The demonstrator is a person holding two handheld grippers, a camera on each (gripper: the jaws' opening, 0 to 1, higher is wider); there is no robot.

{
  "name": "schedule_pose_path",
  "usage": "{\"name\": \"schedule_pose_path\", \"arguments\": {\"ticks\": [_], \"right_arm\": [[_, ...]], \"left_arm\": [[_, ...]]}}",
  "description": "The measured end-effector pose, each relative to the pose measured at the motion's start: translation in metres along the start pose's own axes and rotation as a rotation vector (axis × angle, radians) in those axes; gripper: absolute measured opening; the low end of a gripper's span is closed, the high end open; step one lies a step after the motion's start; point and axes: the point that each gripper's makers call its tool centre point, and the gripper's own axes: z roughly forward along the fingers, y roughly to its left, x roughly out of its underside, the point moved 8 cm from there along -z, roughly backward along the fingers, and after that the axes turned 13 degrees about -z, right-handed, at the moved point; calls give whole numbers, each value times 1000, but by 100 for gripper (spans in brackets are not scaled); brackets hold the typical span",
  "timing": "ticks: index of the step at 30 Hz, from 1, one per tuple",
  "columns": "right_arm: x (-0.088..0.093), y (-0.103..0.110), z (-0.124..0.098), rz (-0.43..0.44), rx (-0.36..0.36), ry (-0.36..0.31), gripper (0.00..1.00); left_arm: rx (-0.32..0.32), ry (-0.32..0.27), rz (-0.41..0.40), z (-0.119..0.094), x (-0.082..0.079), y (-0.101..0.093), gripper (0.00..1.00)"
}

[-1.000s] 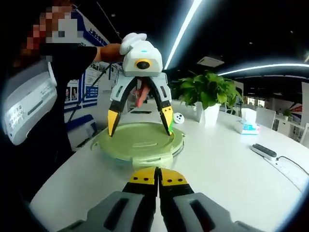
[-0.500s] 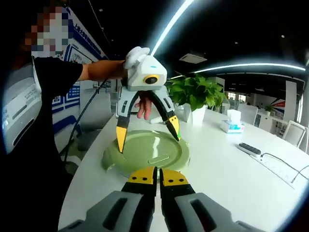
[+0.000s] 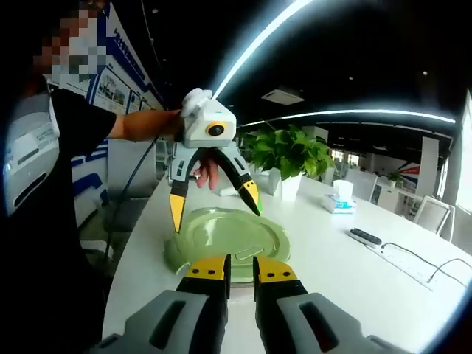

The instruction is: Pick up the tomato from the tabletop place it into the food storage container close the lid and lock the latches

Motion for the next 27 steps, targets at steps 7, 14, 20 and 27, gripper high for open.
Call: {"name": "schedule_pose_path", "arguments": {"ticks": [7,14,20,27], "right_arm": [[-3,8,-5,-4,23,14,8],[0,16,-11,4,57,52,8],[-3,23,-14,14,84,66,8],[-3,35,-15,9,98,95,9]], "left_arm": [[110,47,137,7,4,13,69],[242,-6,282,14,-5,16,65],[340,33,322,25,-9,24,65],[460,62,351,38,-11,32,67]]}}
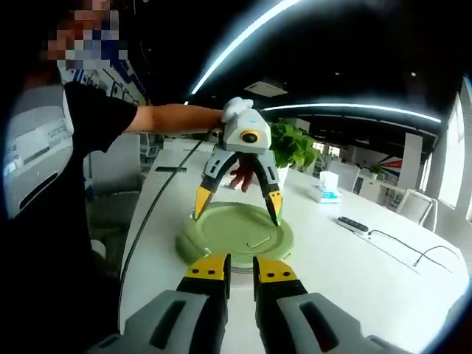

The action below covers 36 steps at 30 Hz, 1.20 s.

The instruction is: Pick up the tomato from the tabletop place it into the food storage container close the lid and lock the latches

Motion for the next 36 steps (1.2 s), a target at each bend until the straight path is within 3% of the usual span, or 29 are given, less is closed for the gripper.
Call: {"name": "schedule_pose_path", "arguments": {"ticks": [2,5,10,17,20,24,27,32,36], "right_arm": [[1,2,0,0,-1,13,9],[2,2,0,-2,1,27,9],[2,1,2,9,7,27,9],[-3,12,8,124,106,99,8],[-5,25,8,151,139,113,7],[-12,38,6,172,142,84,7],[-17,40,5,195,150,64,7],[-13,51,7,225,185,88,0],[-15,70,14,229,210,97,0]], "left_arm": [[0,24,18,3,4,4,65],[29,-5,16,5,3,5,63],[31,27,27,8,1,-3,68],[13,132,32,6,-5,-1,68],[-5,211,31,6,-9,-3,69],[-22,323,34,9,-15,-7,71],[-31,371,33,11,-19,-9,72],[-34,422,45,12,-21,-9,72],[-34,417,45,10,-19,-9,73]]}}
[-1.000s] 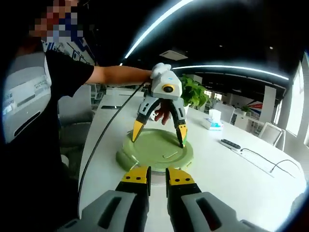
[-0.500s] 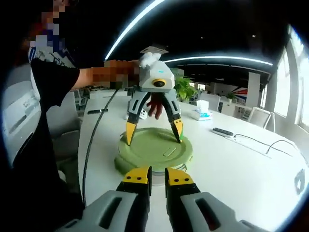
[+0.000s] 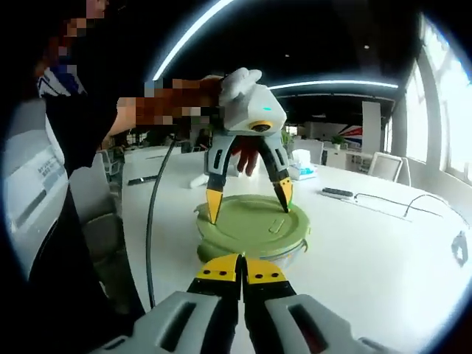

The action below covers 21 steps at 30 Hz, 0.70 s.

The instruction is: Pick up the tomato from the tabletop place it into the food storage container close the lid and lock the latches

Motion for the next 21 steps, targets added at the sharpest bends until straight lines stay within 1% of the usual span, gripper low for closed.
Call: {"name": "schedule_pose_path", "arguments": {"ticks": [2,3,4,6,7,9,10,11,13,14,15,17,18,19,21], "right_arm": [[0,13,3,-8,17,2,0],[1,19,4,-33,35,13,0],[1,24,6,-23,78,14,0],[4,30,8,-11,87,27,0],[5,30,8,11,125,27,0],[6,36,9,15,131,26,0],[7,36,8,20,178,27,0],[7,38,8,10,198,33,0],[6,43,8,2,212,15,0],[7,43,8,-17,235,18,0],[8,45,10,-21,239,26,0],[10,46,12,-18,247,22,0],[11,47,13,-10,249,24,0],[12,47,14,-7,254,6,0],[16,47,18,-7,264,10,0]], "left_arm": [[-1,-5,0,0,0,-1,72],[-1,-4,0,0,-1,-1,72],[-3,3,1,1,-2,-1,72],[-9,38,3,2,-5,-2,72],[-11,47,3,2,-6,-2,72],[-16,73,5,3,-8,-3,72],[-19,85,6,3,-9,-3,72],[-21,95,8,3,-10,-3,72],[-24,110,9,4,-11,-4,72],[-25,116,9,4,-12,-4,72],[-25,120,11,4,-11,-4,72],[-25,118,9,4,-11,-4,72],[-24,114,8,4,-11,-3,72],[-24,108,6,3,-10,-3,72],[-24,98,3,4,-10,-3,70]]}}
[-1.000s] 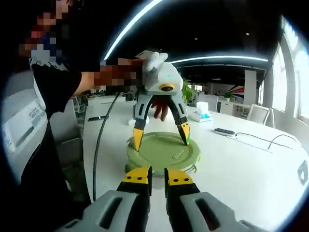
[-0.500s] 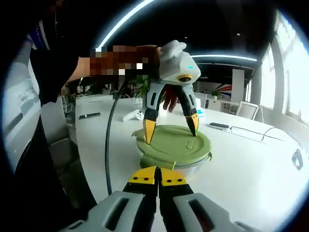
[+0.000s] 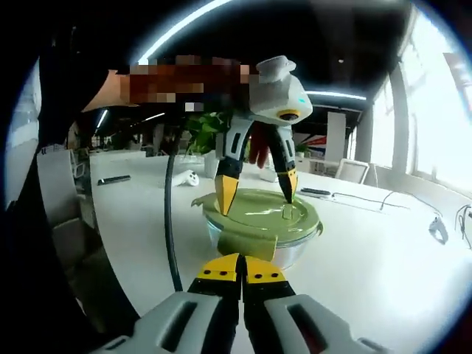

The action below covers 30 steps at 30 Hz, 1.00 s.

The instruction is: Pick up the tomato from the tabletop place it into the food storage container close the lid and lock the latches

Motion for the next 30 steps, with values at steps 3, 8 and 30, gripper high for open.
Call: {"name": "schedule_pose_path", "arguments": {"ticks": [3,8,30], "right_arm": [[3,1,2,17,14,-7,0],[5,3,5,21,34,-32,0],[-17,19,-42,4,54,-168,0]], "left_arm": [[-4,-15,-1,0,2,1,70],[4,-15,-4,0,2,0,72],[0,-7,-26,-1,1,-1,72]]}}
